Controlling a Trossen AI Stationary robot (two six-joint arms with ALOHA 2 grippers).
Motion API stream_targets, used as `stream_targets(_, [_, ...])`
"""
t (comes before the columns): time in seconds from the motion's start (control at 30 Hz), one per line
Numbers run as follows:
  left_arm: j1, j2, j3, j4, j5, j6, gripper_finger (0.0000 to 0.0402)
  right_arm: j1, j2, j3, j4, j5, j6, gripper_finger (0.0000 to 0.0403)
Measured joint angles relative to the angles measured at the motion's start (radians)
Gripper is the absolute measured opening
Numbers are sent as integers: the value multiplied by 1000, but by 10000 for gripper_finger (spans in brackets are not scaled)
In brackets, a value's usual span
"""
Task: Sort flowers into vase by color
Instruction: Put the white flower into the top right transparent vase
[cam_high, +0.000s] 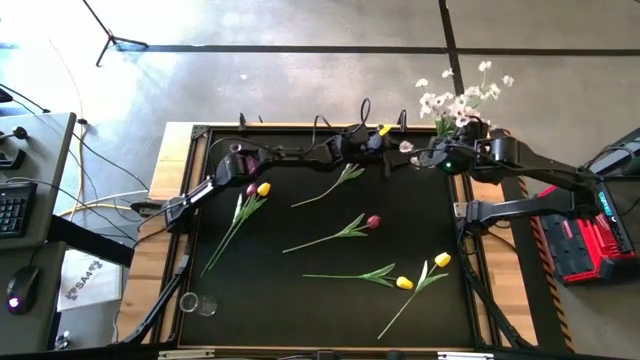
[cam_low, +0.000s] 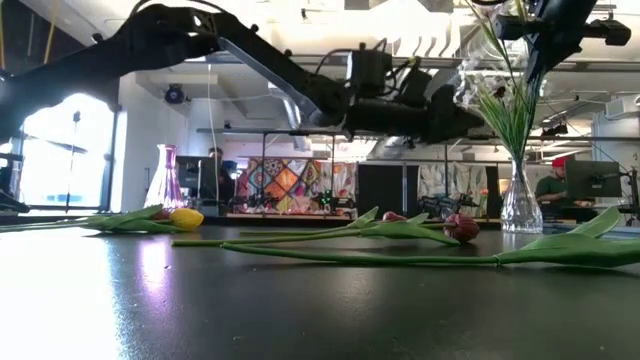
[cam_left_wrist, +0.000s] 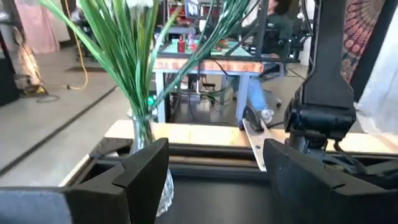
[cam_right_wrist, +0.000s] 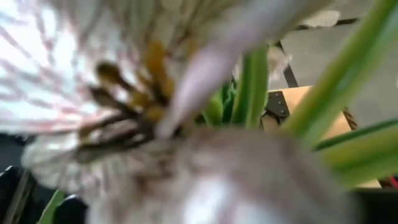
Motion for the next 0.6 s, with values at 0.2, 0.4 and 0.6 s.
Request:
stream_targets(0.2, [-2, 2, -1, -27, -26, 23, 250, -51, -5, 48, 8, 15, -54, 0])
stream_targets(0.4, [-1, 2, -1, -57, -29, 24, 250, -150, 0, 55, 68, -4, -172, 0])
stream_targets(0.6, [-2, 2, -1, -65, -29, 24, 250, -257, 25, 55, 166, -75, -323, 0])
